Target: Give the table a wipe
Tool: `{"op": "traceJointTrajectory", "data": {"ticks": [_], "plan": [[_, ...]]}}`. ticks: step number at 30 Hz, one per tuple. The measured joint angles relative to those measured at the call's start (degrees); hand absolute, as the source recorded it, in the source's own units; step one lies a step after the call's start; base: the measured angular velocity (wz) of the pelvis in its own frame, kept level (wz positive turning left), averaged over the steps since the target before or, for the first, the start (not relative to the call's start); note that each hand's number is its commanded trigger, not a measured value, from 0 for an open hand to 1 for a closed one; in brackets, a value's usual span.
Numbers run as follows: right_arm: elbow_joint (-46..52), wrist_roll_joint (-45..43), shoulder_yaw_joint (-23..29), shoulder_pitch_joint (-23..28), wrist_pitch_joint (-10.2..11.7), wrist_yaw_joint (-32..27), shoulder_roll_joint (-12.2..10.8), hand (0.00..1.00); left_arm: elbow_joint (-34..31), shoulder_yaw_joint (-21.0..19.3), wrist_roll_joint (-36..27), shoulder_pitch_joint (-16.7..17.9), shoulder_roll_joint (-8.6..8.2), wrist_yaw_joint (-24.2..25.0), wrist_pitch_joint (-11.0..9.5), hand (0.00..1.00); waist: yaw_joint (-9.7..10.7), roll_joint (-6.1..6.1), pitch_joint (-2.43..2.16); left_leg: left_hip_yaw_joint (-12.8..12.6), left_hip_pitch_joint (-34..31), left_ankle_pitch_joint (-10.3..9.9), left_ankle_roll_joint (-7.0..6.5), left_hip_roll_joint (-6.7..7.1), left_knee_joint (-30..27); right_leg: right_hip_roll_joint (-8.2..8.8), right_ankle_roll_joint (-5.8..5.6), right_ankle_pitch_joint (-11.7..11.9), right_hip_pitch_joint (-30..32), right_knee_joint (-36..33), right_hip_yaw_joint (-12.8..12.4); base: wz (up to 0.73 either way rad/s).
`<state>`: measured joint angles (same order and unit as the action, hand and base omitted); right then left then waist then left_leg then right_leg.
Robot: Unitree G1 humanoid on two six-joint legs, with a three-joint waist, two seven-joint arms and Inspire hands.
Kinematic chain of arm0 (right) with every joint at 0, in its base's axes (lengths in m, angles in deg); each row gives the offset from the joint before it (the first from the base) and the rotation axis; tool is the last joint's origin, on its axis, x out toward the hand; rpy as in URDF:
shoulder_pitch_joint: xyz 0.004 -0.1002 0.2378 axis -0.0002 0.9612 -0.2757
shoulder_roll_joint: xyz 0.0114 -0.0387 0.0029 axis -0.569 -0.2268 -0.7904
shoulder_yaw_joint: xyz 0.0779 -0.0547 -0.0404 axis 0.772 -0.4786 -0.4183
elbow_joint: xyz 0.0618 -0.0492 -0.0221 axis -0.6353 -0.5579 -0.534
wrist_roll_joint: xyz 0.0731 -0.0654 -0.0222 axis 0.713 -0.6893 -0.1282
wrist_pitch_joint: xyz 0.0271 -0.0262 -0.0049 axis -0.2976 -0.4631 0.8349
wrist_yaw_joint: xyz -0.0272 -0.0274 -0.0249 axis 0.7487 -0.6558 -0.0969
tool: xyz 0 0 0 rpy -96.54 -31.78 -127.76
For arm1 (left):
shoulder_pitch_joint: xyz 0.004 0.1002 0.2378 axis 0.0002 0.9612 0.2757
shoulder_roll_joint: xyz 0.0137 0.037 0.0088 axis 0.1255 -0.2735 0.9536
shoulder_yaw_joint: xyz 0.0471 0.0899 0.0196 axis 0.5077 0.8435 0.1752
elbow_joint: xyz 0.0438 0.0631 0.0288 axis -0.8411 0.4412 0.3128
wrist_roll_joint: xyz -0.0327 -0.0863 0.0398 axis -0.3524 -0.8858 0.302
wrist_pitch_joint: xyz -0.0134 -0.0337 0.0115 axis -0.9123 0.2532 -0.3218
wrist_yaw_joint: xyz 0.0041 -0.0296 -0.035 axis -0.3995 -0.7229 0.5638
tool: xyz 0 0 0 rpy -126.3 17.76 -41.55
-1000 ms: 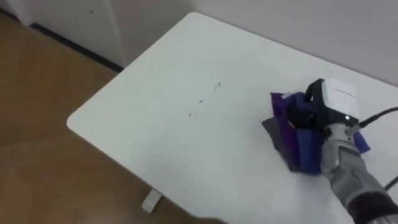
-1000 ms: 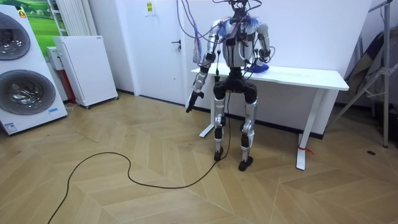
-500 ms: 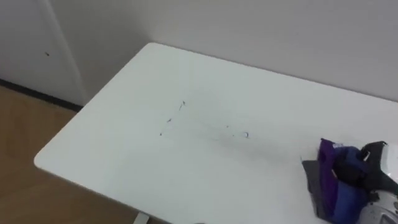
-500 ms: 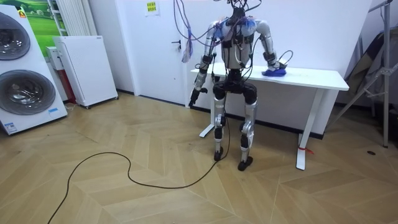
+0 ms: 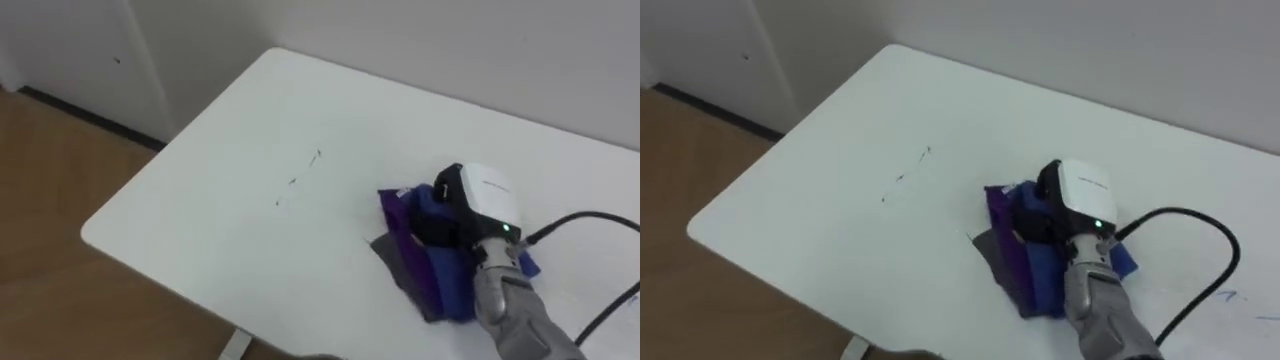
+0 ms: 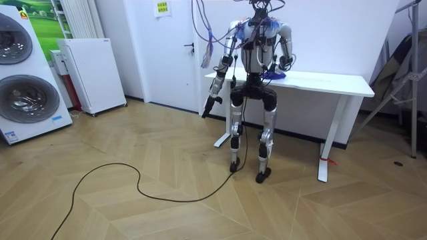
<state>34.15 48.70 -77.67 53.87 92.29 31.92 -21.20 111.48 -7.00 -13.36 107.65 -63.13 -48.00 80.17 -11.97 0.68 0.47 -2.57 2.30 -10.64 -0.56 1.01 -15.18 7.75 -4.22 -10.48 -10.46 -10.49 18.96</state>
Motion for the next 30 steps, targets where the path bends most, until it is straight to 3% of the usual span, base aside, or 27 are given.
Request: {"op": "traceJointTrajectory", "data": {"ticks": [1,5,6,9,13,15,17,18,20,21,22,23,24,26,28,30], "plan": [[-0.07,0.18,1.23,1.26,0.62,-1.19,0.03,1.0,0.04,-0.7,0.02,0.35,-0.02,-0.22,-0.01,0.0,0.66,-0.08,-0.01,0.0,0.56,-0.04,-0.06,0.11,0.29,0.06,-0.01,0.01,-0.54,0.15,-0.02,0.0],[-1.09,4.29,12.24,11.69,3.18,-8.93,0.41,1.0,0.3,-5.19,1.7,1.26,0.07,-2.29,-0.53,0.0,4.94,-0.53,-1.3,-0.65,3.34,-0.92,-0.9,0.63,1.73,0.51,-0.64,0.33,-3.03,0.7,-0.09,-0.11],[-1.94,5.24,15.31,13.46,3.35,-10.2,0.79,1.0,0.01,-6.35,1.72,1.53,0.07,-2.47,-0.65,0.0,6.2,-0.65,-1.91,-1.01,3.53,-1.34,-1.08,0.67,1.52,0.68,-0.75,0.29,-3.27,0.71,-0.15,-0.08],[-3.05,5.25,20.33,16.47,3.63,-10.82,1.81,1.0,-0.56,-8.48,2.91,1.39,-0.05,-3.06,-1.14,0.0,7.29,-0.96,-2.12,-1.98,4.63,-2.01,-1.3,0.65,1.33,0.94,-1.31,0.49,-3.78,0.71,-0.05,-0.27],[-3.92,5.33,20.22,15.93,1.95,-10.52,2.29,1.0,-1.46,-7.37,3.32,0.6,-0.38,-3.07,-1.08,0.0,7.91,-1.09,-2.04,-2.8,5.06,-2.52,-1.52,0.48,0.5,1.09,-1.92,0.91,-4.02,0.61,-0.36,-0.17],[-2.79,5.32,17.8,13.08,-2.06,-9.28,2.32,1.0,-1.26,-4.05,3.27,-0.72,-0.41,-3.41,-0.92,0.0,6.31,-0.7,-1.95,-5.04,5.4,-3.16,-1.29,-0.29,-0.2,0.96,-2.05,1.01,-3.51,0.48,-1.53,-0.49],[-1.84,4.8,15.47,10.75,-5.52,-7.71,1.64,1.0,-0.34,-1.95,3.29,-1.48,-0.81,-3.48,-0.97,0.0,4.13,-0.23,-1.65,-7.23,5.02,-3.84,-1.1,-0.94,-1.21,0.69,-1.99,1.04,-2.19,-0.73,-1.15,-0.72],[0.08,4.1,12.82,9.0,-8.24,-5.51,1.49,1.0,1.69,-0.95,3.26,-3.31,-1.26,-3.49,-0.94,0.0,2.19,0.31,-1.08,-9.14,4.85,-4.37,-0.77,-2.18,-1.95,0.7,-1.79,0.99,-0.38,-2.94,-1.16,-0.81],[1.71,1.7,7.23,4.69,-10.12,-1.83,0.3,1.0,3.06,-0.8,3.12,-5.14,-1.8,-3.47,-0.96,0.0,-0.84,0.82,-0.54,-11.16,3.45,-5.36,-0.9,-3.26,-3.78,1.08,-0.69,0.83,3.16,-6.41,0.41,-0.77],[1.9,-0.73,3.54,0.76,-10.26,0.62,-0.5,1.0,4.52,-0.54,2.78,-6.85,-1.83,-3.47,-1.05,0.0,-2.48,1.14,0.22,-11.39,1.93,-5.85,-1.04,-3.68,-5.63,1.58,-0.08,0.61,5.29,-8.82,1.86,-0.54],[1.88,-1.95,1.81,-1.47,-10.35,1.71,-1.33,1.0,4.81,-0.2,2.78,-7.74,-1.83,-3.47,-0.91,0.0,-3.0,1.04,0.62,-11.37,0.78,-6.08,-1.22,-3.89,-6.71,1.85,0.14,0.47,6.5,-9.94,2.41,-0.19],[1.76,-2.9,-1.5,-5.82,-10.36,3.19,-3.02,1.0,4.91,-0.15,2.75,-9.52,-1.82,-3.44,-0.92,0.0,-4.27,1.3,1.31,-11.32,-1.69,-6.56,-1.27,-4.47,-8.8,2.25,0.39,0.44,8.96,-11.44,3.59,0.0],[0.58,-4.33,-3.51,-9.51,-9.73,4.1,-4.65,1.0,4.96,-0.17,2.75,-10.76,-1.75,-3.44,-0.97,0.0,-5.61,1.43,1.58,-11.32,-3.96,-6.93,-1.43,-5.23,-10.51,2.7,0.95,0.8,10.72,-11.89,5.06,0.06],[-2.08,-6.97,-5.2,-13.41,-7.94,5.2,-5.8,1.0,5.01,-0.16,2.74,-11.35,-1.56,-3.42,-1.0,0.0,-8.14,1.64,1.6,-11.18,-6.36,-7.18,-1.65,-5.52,-11.77,4.03,0.93,0.83,12.98,-14.29,6.43,0.19],[-3.62,-8.09,-5.07,-15.13,-7.61,5.44,-5.94,1.0,5.04,-0.26,2.11,-10.95,-1.46,-3.41,-1.03,0.0,-9.74,1.97,1.21,-10.97,-7.61,-7.22,-2.44,-5.46,-12.79,6.44,0.51,1.06,15.04,-19.11,6.29,0.17],[-5.61,-5.52,-4.6,-15.05,-7.21,3.35,-5.69,1.0,5.7,-0.48,1.41,-9.82,0.25,-3.44,-0.96,0.0,-10.21,1.95,1.05,-10.07,-7.78,-7.41,-2.79,-5.61,-13.36,11.66,-0.65,0.19,16.48,-24.44,4.47,0.17]]}}
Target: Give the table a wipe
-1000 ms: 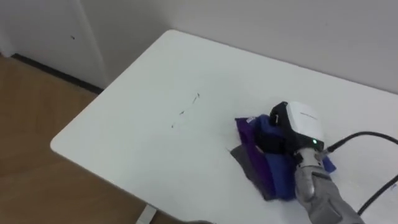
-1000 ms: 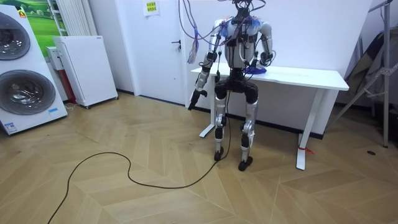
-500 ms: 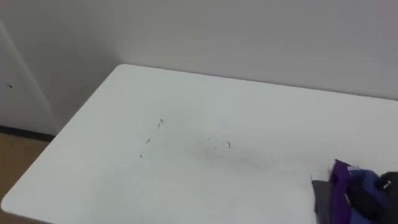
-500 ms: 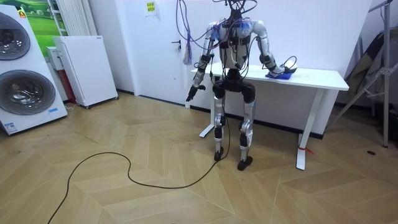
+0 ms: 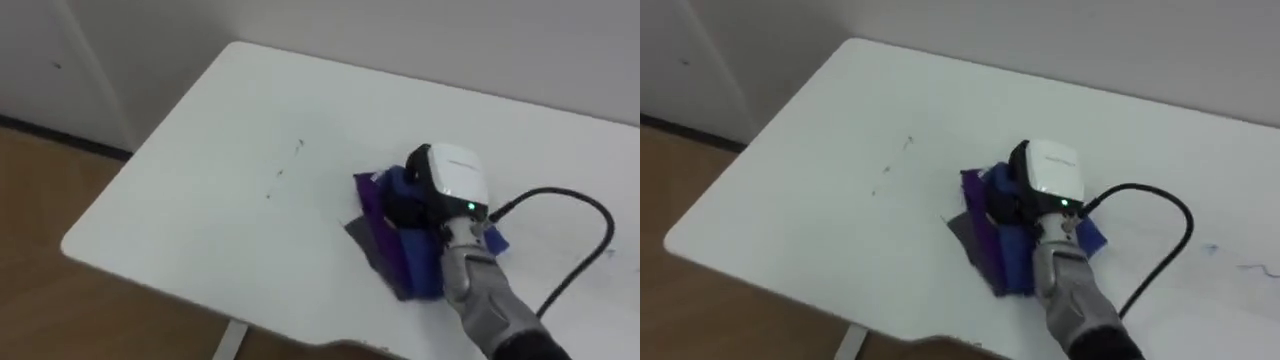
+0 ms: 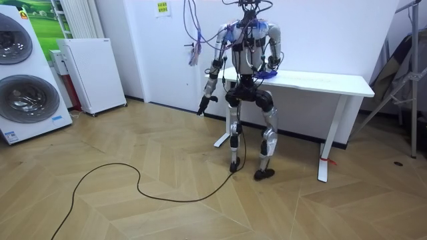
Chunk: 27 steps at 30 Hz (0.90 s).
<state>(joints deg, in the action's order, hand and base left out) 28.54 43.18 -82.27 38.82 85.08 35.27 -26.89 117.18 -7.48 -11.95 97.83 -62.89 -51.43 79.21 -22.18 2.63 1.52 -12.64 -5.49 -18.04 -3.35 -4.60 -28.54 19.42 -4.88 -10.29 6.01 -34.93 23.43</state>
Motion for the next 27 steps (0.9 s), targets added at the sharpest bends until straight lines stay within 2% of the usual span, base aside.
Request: {"op": "traceJointTrajectory", "data": {"ticks": [1,2,4,5,6,7,8,9,10,11,12,13,14,15,16,17,18,20,21,22,23,24,25,26,27], "plan": [[-0.27,1.28,0.29,0.47,0.51,-0.72,0.0,1.0,-0.04,-0.04,-0.03,0.0,0.57,0.0,0.0,0.0,0.35,-0.46,-0.44,0.67,-0.45,0.01,0.01,-0.13,-0.2,1.16,-0.22,-0.14,-0.19,0.14,-0.03,0.38],[-1.38,2.96,0.41,1.43,1.76,-2.16,-0.01,1.0,-0.03,-0.08,0.04,-0.23,1.55,-0.07,-0.05,0.0,1.58,-1.16,-0.83,2.02,-1.22,0.09,0.15,-0.35,-0.52,3.37,-0.52,-0.02,-1.03,1.35,-0.04,0.43],[-3.22,4.08,1.31,2.78,3.82,-4.64,0.07,1.0,0.04,-0.14,-0.02,-0.91,2.4,-0.06,-0.28,0.0,3.22,-1.6,-1.11,3.54,-1.13,0.05,0.41,-1.15,-0.77,4.53,-1.31,0.52,-3.69,6.59,-0.9,0.42],[-4.74,4.18,3.19,4.38,5.68,-6.72,0.27,1.0,0.01,-0.51,-0.01,-1.55,2.87,-0.08,-0.45,0.0,4.77,-1.83,-1.25,4.99,-0.88,-0.13,1.02,-1.54,-1.05,4.51,-1.89,1.42,-6.0,10.97,-1.3,0.54],[-5.29,4.31,5.64,6.53,6.87,-8.02,0.46,1.0,-0.43,-1.2,0.21,-1.56,3.42,-0.24,-0.57,0.0,6.86,-2.64,-1.68,6.0,-0.73,-0.08,1.75,-1.78,-0.98,4.53,-1.93,3.33,-8.12,15.09,-1.07,0.51],[-5.57,4.5,6.83,7.76,7.44,-8.84,0.74,1.0,-0.75,-1.37,0.21,-1.46,3.79,-0.56,-0.54,0.0,7.76,-3.13,-1.73,6.42,-0.46,-0.14,2.14,-1.85,-0.98,4.61,-2.09,4.41,-8.83,16.61,-0.72,0.36],[-5.67,4.74,9.28,10.87,8.4,-10.39,1.91,1.0,-1.38,-2.32,0.27,-1.21,4.4,-0.81,-0.38,0.0,8.98,-3.86,-1.83,6.78,0.2,-0.39,3.29,-2.43,-0.99,4.3,-2.25,6.18,-10.32,19.3,0.64,0.0],[-5.68,5.0,11.18,13.74,8.74,-11.78,3.48,1.0,-1.58,-3.32,0.27,-0.32,4.75,-1.24,-0.36,0.0,9.5,-4.36,-2.14,6.43,1.18,-0.74,4.66,-3.55,-1.05,3.37,-2.46,7.47,-10.91,20.4,1.05,-0.13],[-5.78,5.4,12.04,15.14,8.87,-12.34,4.32,1.0,-1.6,-3.72,0.24,-0.08,4.95,-1.44,-0.37,0.0,9.81,-4.61,-2.31,6.42,1.6,-0.88,5.4,-4.07,-1.06,2.83,-2.54,7.66,-10.95,20.29,1.12,-0.27],[-6.28,6.41,14.05,17.38,9.19,-13.25,5.85,1.0,-1.63,-4.53,0.27,0.43,5.29,-2.26,-0.65,0.0,10.65,-4.96,-2.47,6.26,2.29,-1.0,7.07,-5.66,-1.06,1.13,-2.76,8.18,-11.0,19.91,1.31,-0.28],[-6.37,6.79,16.49,19.1,9.25,-13.72,7.2,1.0,-1.67,-5.8,0.38,1.17,5.21,-2.57,-1.18,0.0,11.51,-4.98,-2.51,5.98,2.81,-0.84,9.05,-7.39,-0.93,-0.92,-3.75,7.74,-10.91,19.5,2.46,-0.33],[-6.45,7.05,17.53,19.72,9.24,-13.94,8.06,1.0,-1.68,-6.16,0.34,1.57,4.84,-2.73,-1.28,0.0,11.79,-4.76,-2.57,5.59,3.07,-0.56,9.85,-8.44,-0.61,-1.74,-5.04,6.82,-10.78,19.1,2.7,-0.27],[-6.79,7.77,19.09,20.66,9.24,-14.02,9.76,1.0,-1.42,-6.21,0.14,2.09,4.1,-3.15,-1.37,0.0,13.02,-4.2,-2.78,5.92,3.25,0.69,11.98,-10.05,1.05,-3.39,-4.87,4.53,-9.9,17.26,3.64,-0.06],[-7.01,7.65,20.54,21.48,9.19,-13.91,11.08,1.0,-1.21,-5.97,0.23,2.28,3.26,-3.21,-1.85,0.0,14.33,-3.95,-2.72,6.42,3.46,2.59,13.52,-11.39,3.04,-4.42,-3.4,2.0,-8.61,14.31,4.74,0.12],[-7.09,7.65,21.36,22.17,9.17,-13.91,11.54,1.0,-1.22,-5.87,0.23,2.36,2.89,-3.2,-2.27,0.0,14.87,-4.05,-2.68,6.45,3.72,3.7,14.04,-11.94,4.23,-4.74,-2.75,0.82,-8.19,13.06,5.31,0.33],[-6.98,7.67,23.29,23.07,9.1,-13.86,11.85,1.0,-1.26,-5.82,0.26,2.34,2.06,-3.21,-2.93,0.0,15.78,-4.67,-2.46,5.97,4.51,6.04,14.08,-12.37,6.26,-4.95,-1.91,-1.61,-7.44,11.24,6.12,0.49],[-6.64,7.7,24.59,23.76,8.63,-13.74,11.9,1.0,-1.71,-5.04,0.26,2.33,1.26,-3.2,-3.02,0.0,16.58,-5.06,-2.51,4.4,4.8,7.78,13.96,-12.66,7.15,-5.05,-1.26,-3.75,-7.23,9.59,6.64,0.45],[-4.75,7.85,24.74,23.07,6.82,-11.9,11.68,1.0,-2.4,-4.07,0.26,3.34,0.11,-3.2,-3.54,0.0,16.26,-4.92,-2.36,1.65,5.15,8.14,13.77,-12.44,6.7,-6.05,-0.19,-5.22,-7.09,8.71,6.54,0.06],[-2.63,7.84,24.06,22.65,5.33,-10.09,11.38,1.0,-2.42,-3.29,0.09,3.42,-0.17,-3.21,-3.32,0.0,15.38,-4.37,-2.33,1.1,5.21,8.09,13.55,-11.97,6.11,-6.78,0.33,-5.86,-7.03,8.6,6.38,-0.15],[-1.89,7.83,23.5,21.85,4.51,-9.18,11.29,1.0,-2.37,-2.78,0.02,3.42,-0.21,-3.21,-3.25,0.0,15.07,-4.22,-2.09,1.09,5.06,7.86,12.96,-11.42,5.44,-7.07,0.67,-6.09,-6.94,8.48,6.17,-0.27],[-0.64,6.88,22.6,19.38,2.84,-6.86,11.09,1.0,-2.28,-2.13,0.15,3.4,-0.52,-3.17,-2.91,0.0,14.13,-3.7,-1.63,1.1,4.88,7.29,11.93,-10.21,4.48,-7.85,1.46,-6.4,-6.26,8.21,4.64,-0.46],[0.19,5.54,21.42,15.89,1.62,-4.27,10.59,1.0,-2.28,-1.77,0.03,3.38,-1.03,-3.09,-2.63,0.0,12.98,-2.64,-0.95,1.28,4.64,6.25,10.32,-8.71,3.59,-9.1,2.36,-6.31,-5.4,8.17,1.64,-0.59],[0.6,5.37,20.14,14.18,0.9,-3.37,10.46,1.0,-2.21,-1.21,-0.04,3.37,-1.12,-2.92,-2.51,0.0,12.27,-2.04,-0.75,1.45,4.54,5.67,9.67,-7.76,3.47,-9.61,2.75,-6.17,-4.84,8.14,0.02,-0.79],[1.12,4.06,17.01,10.68,0.22,-1.48,9.94,1.0,-2.0,-0.74,-0.04,3.39,-1.24,-2.06,-2.56,0.0,10.47,-1.12,-0.5,2.1,3.93,4.91,8.56,-5.36,3.51,-10.11,3.67,-5.88,-3.22,7.96,-2.75,-1.01],[3.37,2.63,14.03,7.63,-0.25,0.69,8.92,1.0,-1.98,-0.75,0.14,3.67,-1.61,-1.72,-2.45,0.0,8.3,-0.34,-0.73,2.56,3.09,4.53,7.8,-2.98,4.22,-10.94,4.33,-5.28,-1.65,7.98,-5.43,-1.08]]}}
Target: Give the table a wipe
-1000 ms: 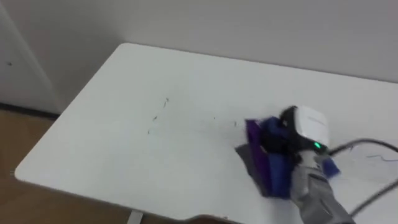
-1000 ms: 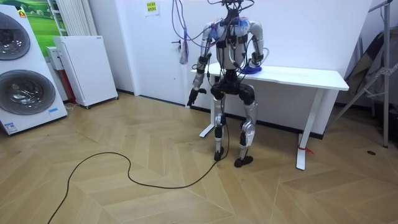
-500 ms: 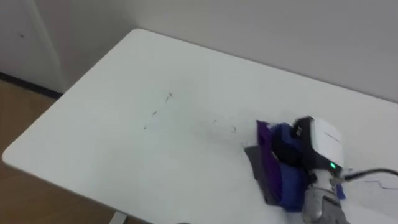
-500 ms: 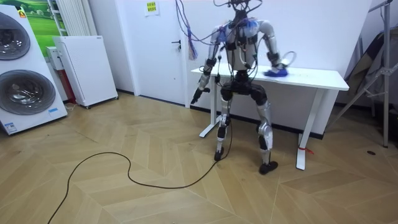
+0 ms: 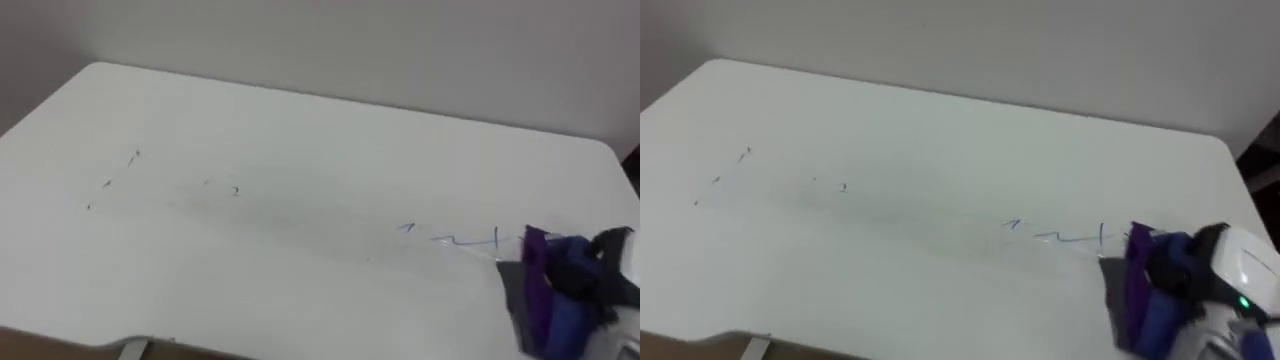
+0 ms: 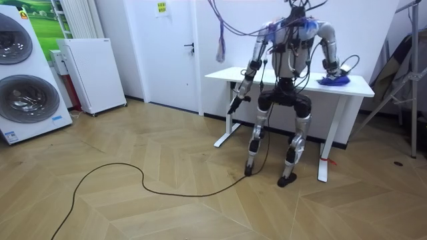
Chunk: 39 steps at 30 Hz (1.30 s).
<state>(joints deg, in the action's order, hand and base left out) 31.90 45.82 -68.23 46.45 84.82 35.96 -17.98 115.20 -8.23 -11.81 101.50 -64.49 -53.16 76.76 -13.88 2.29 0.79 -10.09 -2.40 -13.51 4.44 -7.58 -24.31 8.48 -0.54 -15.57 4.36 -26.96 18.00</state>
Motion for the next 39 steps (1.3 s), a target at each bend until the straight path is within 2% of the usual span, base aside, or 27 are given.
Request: {"op": "traceJointTrajectory", "data": {"ticks": [1,2,3,5,7,8,9,10,11,13,15,16,18,21,23,25,26,27,28,29,30,31,32,33,35,37,39], "plan": [[1.23,-0.94,-1.72,-1.45,-0.18,0.64,-0.46,1.0,0.05,0.0,-0.02,0.63,-0.11,0.12,0.06,0.0,-0.95,0.65,0.07,0.1,-0.2,0.04,-0.28,1.0,0.51,-0.4,0.02,0.55,0.84,0.11,-1.2,-1.1],[3.19,-2.72,-5.83,-3.56,0.09,1.8,-1.35,1.0,-0.1,-0.29,-0.04,1.33,-0.02,0.61,0.3,0.0,-2.35,1.62,0.08,1.52,0.08,0.33,-0.82,2.66,2.1,-1.08,0.79,1.36,2.04,0.36,-3.27,-0.67],[3.88,-4.27,-8.36,-4.94,1.09,2.67,-2.36,1.0,-0.8,-0.27,-0.08,1.9,0.3,0.88,0.91,0.0,-2.89,1.96,-0.13,2.23,0.48,0.93,-1.18,3.45,3.34,-1.54,1.14,1.65,2.83,0.5,-3.93,-0.38],[4.21,-5.69,-10.57,-5.22,2.29,3.01,-2.86,1.0,-1.51,-0.17,-0.52,2.87,0.33,1.24,1.62,0.0,-3.66,2.15,-0.14,2.35,1.62,1.94,-0.98,4.11,5.67,-1.6,1.02,1.65,2.8,1.11,-4.57,0.09],[4.13,-6.14,-10.92,-4.5,2.46,2.92,-2.76,1.0,-2.15,-0.21,-0.55,3.98,0.16,2.17,2.5,0.0,-3.46,1.84,-0.21,2.45,2.04,2.12,-1.05,4.46,6.9,-1.5,0.71,1.51,2.56,1.64,-4.77,0.12],[3.5,-5.82,-10.75,-3.0,2.74,2.21,-2.11,1.0,-2.3,-0.48,-0.67,4.62,0.2,2.27,3.14,0.0,-2.67,1.3,-0.22,3.04,2.13,2.12,-1.05,4.6,7.34,-1.43,0.53,1.54,2.0,2.38,-4.29,0.35],[3.11,-4.79,-9.34,-0.26,4.49,-0.5,-2.05,1.0,-2.72,-0.94,-1.06,4.91,0.31,2.27,3.78,0.0,-0.85,0.48,-0.39,4.25,2.19,2.24,-1.22,4.99,7.82,-1.21,0.22,1.36,1.25,2.96,-3.7,0.45],[2.68,-4.69,-8.93,0.97,5.28,-2.14,-1.95,1.0,-2.74,-1.4,-1.44,4.88,0.3,2.26,3.8,0.0,0.04,-0.02,-0.41,4.43,2.54,2.39,-1.45,5.14,8.22,-1.2,0.04,1.44,0.53,3.6,-3.46,0.51],[1.54,-4.51,-7.34,3.28,7.2,-5.14,-1.87,1.0,-2.72,-2.1,-1.43,4.72,0.3,2.24,3.62,0.0,1.59,-0.68,-0.5,4.33,3.6,2.52,-1.63,5.24,9.14,-1.36,-0.35,1.67,-1.22,5.32,-3.38,0.38],[1.41,-4.53,-2.86,8.45,9.09,-8.66,-1.83,1.0,-2.73,-3.81,-0.39,4.66,0.48,2.23,2.75,0.0,3.99,-1.52,-0.99,4.26,4.55,2.5,-1.66,5.52,9.72,-1.37,-1.13,2.15,-3.96,7.96,-2.14,0.41],[-0.89,-4.36,4.34,13.8,10.29,-12.25,-0.94,1.0,-2.77,-6.66,0.12,4.35,1.52,2.0,1.02,0.0,5.86,-3.46,-1.85,3.49,5.66,1.99,-2.5,6.18,9.86,-0.81,-1.97,2.11,-5.84,9.02,-2.08,0.22],[-1.65,-4.35,5.87,14.71,10.29,-12.67,-0.09,1.0,-2.9,-7.26,0.16,4.28,1.77,1.95,0.89,0.0,6.14,-3.32,-2.02,3.08,5.91,1.72,-2.88,6.28,9.64,-0.64,-2.22,2.05,-6.34,9.03,-2.03,-0.04],[-5.59,-4.3,10.01,16.75,9.51,-14.23,3.4,1.0,-2.91,-7.68,0.05,4.33,2.64,1.54,0.43,0.0,7.07,-3.94,-1.88,2.32,6.24,0.34,-4.53,7.13,8.59,0.65,-3.27,1.71,-7.33,7.27,-2.16,-0.02],[-6.5,-2.66,10.77,17.57,6.89,-14.2,6.03,1.0,-2.75,-6.58,-1.85,4.06,3.0,1.2,-0.41,0.0,7.64,-3.06,-1.75,2.56,5.73,-1.74,-5.37,7.34,5.89,1.45,-4.27,2.19,-7.26,5.48,-1.83,-0.04],[-6.64,-2.31,10.56,16.32,5.33,-13.82,5.91,1.0,-2.5,-5.19,-2.81,3.29,3.39,0.9,-0.57,0.0,7.46,-2.96,-1.75,2.59,4.87,-2.38,-5.81,7.33,4.64,1.42,-4.79,2.67,-7.33,6.53,-2.2,0.0],[-6.61,-1.51,9.92,14.41,3.1,-13.15,5.88,1.0,-2.08,-3.33,-2.93,1.07,3.33,0.82,-0.71,0.0,6.85,-2.41,-1.31,2.55,3.72,-2.42,-5.88,7.35,4.04,1.03,-4.95,4.05,-7.14,8.12,-2.17,-0.06],[-6.43,-1.48,9.36,12.68,1.9,-12.82,5.57,1.0,-1.26,-2.16,-2.9,-0.41,3.17,0.83,-0.96,0.0,6.04,-1.98,-0.96,2.38,2.59,-2.43,-5.89,6.93,3.52,0.43,-4.87,5.14,-6.78,9.53,-2.43,-0.28],[-6.36,-1.41,7.52,9.97,0.41,-12.18,4.88,1.0,-0.86,-1.05,-3.13,-1.58,3.16,0.82,-1.09,0.0,4.72,-1.93,-0.89,1.68,1.54,-2.26,-5.69,6.55,3.52,-0.17,-4.54,6.13,-5.46,10.36,-3.21,-0.4],[-6.37,-1.41,6.25,8.27,-0.17,-11.5,4.13,1.0,-0.47,-0.63,-3.35,-1.97,3.09,0.81,-1.13,0.0,3.83,-1.85,-0.72,1.26,1.11,-2.18,-5.57,6.28,3.51,-0.57,-4.29,6.58,-4.71,10.44,-3.68,-0.56],[-6.32,-1.43,3.15,4.27,-0.94,-9.67,3.6,1.0,1.33,0.18,-3.92,-3.55,3.07,0.86,-1.49,0.0,2.44,-1.74,-0.4,1.27,0.23,-1.9,-5.33,6.14,3.55,-1.0,-3.64,7.3,-3.52,10.62,-3.35,-0.44],[-6.3,-1.56,-0.55,-0.06,-1.24,-7.47,2.33,1.0,2.19,0.87,-3.91,-4.48,2.87,1.05,-1.38,0.0,1.83,-1.6,-0.31,1.51,-0.91,-1.66,-5.18,5.7,3.44,-1.59,-3.17,8.02,-2.87,11.58,-2.98,-0.26],[-6.28,-1.72,-2.24,-1.84,-1.25,-6.53,1.76,1.0,2.2,1.08,-3.86,-4.81,2.68,1.09,-1.31,0.0,1.49,-1.57,-0.28,1.83,-1.51,-1.5,-5.0,5.55,3.37,-1.74,-2.94,8.27,-2.59,11.96,-2.42,0.13],[-6.27,-2.4,-4.66,-5.22,-1.14,-4.9,1.2,1.0,2.15,1.35,-3.83,-5.38,2.13,1.19,-1.34,0.0,0.47,-1.43,0.01,2.59,-2.77,-1.18,-4.68,5.37,3.2,-1.9,-2.68,8.47,-1.89,12.25,-1.42,0.33],[-6.29,-2.52,-7.01,-8.53,-0.59,-3.16,1.23,1.0,2.31,2.68,-3.84,-5.57,1.88,1.5,-1.32,0.0,-0.65,-1.29,0.31,3.33,-3.44,-0.78,-4.41,5.36,3.32,-2.01,-2.59,8.51,-1.3,12.36,-0.62,0.35],[-6.83,-2.16,-9.2,-11.74,-0.06,-1.69,1.31,1.0,2.23,3.65,-3.89,-5.23,1.78,2.35,-0.69,0.0,-1.83,-0.94,0.67,4.67,-3.88,-0.09,-4.23,5.48,4.11,-2.23,-2.51,8.48,-1.05,12.96,-0.05,0.38],[-6.64,-1.76,-9.64,-12.73,0.62,-1.28,1.47,1.0,2.02,3.19,-4.0,-3.67,1.86,2.36,0.38,0.0,-2.94,-0.92,0.47,5.64,-3.98,0.74,-4.27,5.63,5.12,-2.38,-2.45,8.4,-0.98,13.35,0.1,0.36],[-5.74,-1.1,-9.55,-10.14,2.05,-1.92,2.54,1.0,1.83,2.13,-4.02,-0.8,2.07,2.35,1.3,0.0,-2.52,-1.27,0.23,7.08,-3.23,1.23,-4.33,5.65,6.44,-2.61,-2.62,8.28,-1.7,13.39,0.45,0.36]]}}
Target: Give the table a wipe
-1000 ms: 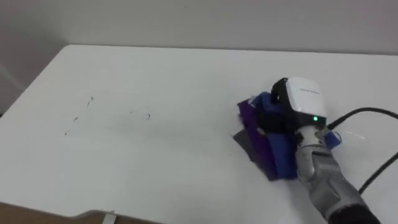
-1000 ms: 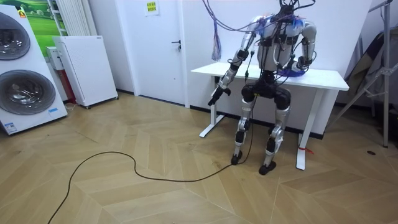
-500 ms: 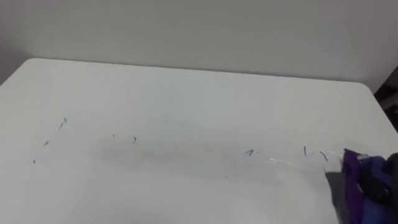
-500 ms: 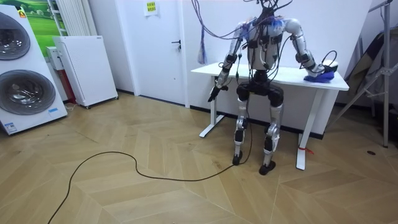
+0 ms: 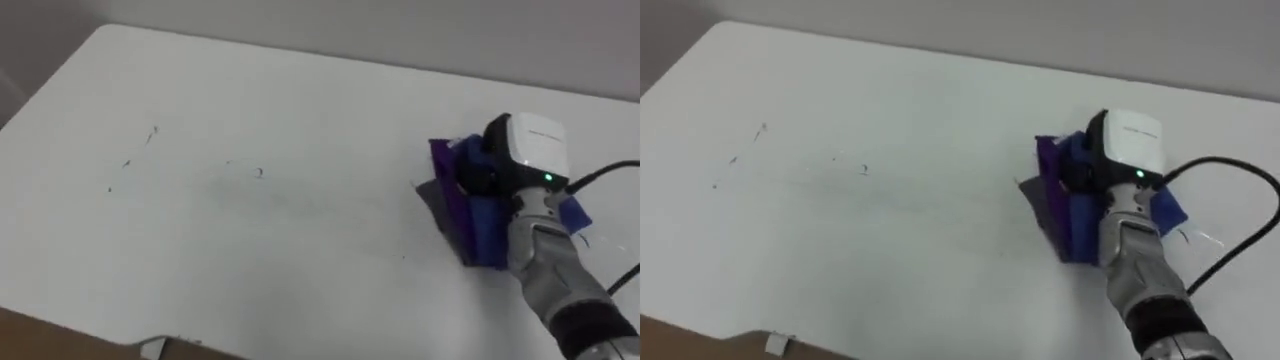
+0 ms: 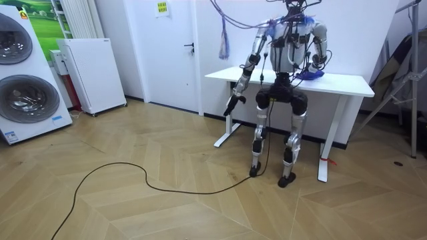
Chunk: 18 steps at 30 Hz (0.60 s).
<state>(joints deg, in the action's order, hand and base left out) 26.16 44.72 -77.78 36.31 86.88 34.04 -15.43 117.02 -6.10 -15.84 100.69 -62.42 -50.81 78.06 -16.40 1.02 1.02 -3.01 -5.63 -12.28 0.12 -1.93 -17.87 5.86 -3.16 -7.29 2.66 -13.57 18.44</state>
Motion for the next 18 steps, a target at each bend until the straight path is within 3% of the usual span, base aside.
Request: {"op": "traceJointTrajectory", "data": {"ticks": [2,3,5,6,9,13,18], "plan": [[-0.25,0.42,0.54,3.27,1.77,-2.7,0.04,1.0,-0.03,-0.13,0.11,1.79,-0.03,0.0,0.08,0.0,1.14,-0.1,-0.05,1.01,2.24,0.12,-0.04,0.16,1.22,0.01,-0.12,-0.2,-2.3,0.28,0.8,0.48],[-0.27,0.32,1.58,6.29,2.88,-4.41,0.07,1.0,-0.13,-0.53,0.15,2.49,0.01,0.0,-0.02,0.0,2.73,-0.45,-0.34,1.62,3.85,0.17,-0.11,0.54,2.03,0.1,-0.26,-0.32,-4.85,1.41,1.13,0.63],[-0.62,0.47,4.08,11.37,4.36,-6.88,0.08,1.0,-0.2,-1.81,0.54,3.32,0.38,-0.14,-0.29,0.0,3.72,-1.3,-0.95,1.64,6.22,0.38,-0.36,0.97,3.73,0.37,-0.71,-0.6,-7.7,2.83,1.64,0.48],[-0.9,0.44,6.57,14.84,5.26,-7.77,0.08,1.0,-0.27,-3.17,2.34,3.31,0.88,-0.17,-0.59,0.0,3.98,-2.54,-1.63,1.64,7.32,0.38,-0.36,1.24,4.36,0.48,-0.9,-0.73,-9.12,3.58,2.49,0.24],[-1.45,0.45,11.28,21.06,5.35,-8.2,1.41,1.0,-1.19,-5.54,3.55,2.89,1.19,-0.41,-1.66,0.0,4.4,-4.14,-2.14,1.67,8.81,0.36,-0.4,1.69,4.52,0.83,-0.93,-0.71,-10.99,3.94,3.02,0.02],[-3.31,0.7,11.23,21.58,4.72,-8.18,3.25,1.0,-1.76,-5.43,3.0,2.52,1.45,-1.48,-3.04,0.0,4.99,-3.91,-2.04,1.67,9.18,0.22,-0.6,1.87,4.43,1.02,-0.94,-0.7,-11.65,3.82,2.7,-0.13],[-5.9,2.3,7.65,12.67,0.17,-6.24,3.62,1.0,-0.75,-1.98,1.63,0.37,1.39,-1.46,-3.51,0.0,3.71,-2.38,-1.38,1.26,4.76,0.21,-0.19,1.5,1.31,0.79,-0.86,-0.76,-8.69,3.74,2.51,-0.1]]}}
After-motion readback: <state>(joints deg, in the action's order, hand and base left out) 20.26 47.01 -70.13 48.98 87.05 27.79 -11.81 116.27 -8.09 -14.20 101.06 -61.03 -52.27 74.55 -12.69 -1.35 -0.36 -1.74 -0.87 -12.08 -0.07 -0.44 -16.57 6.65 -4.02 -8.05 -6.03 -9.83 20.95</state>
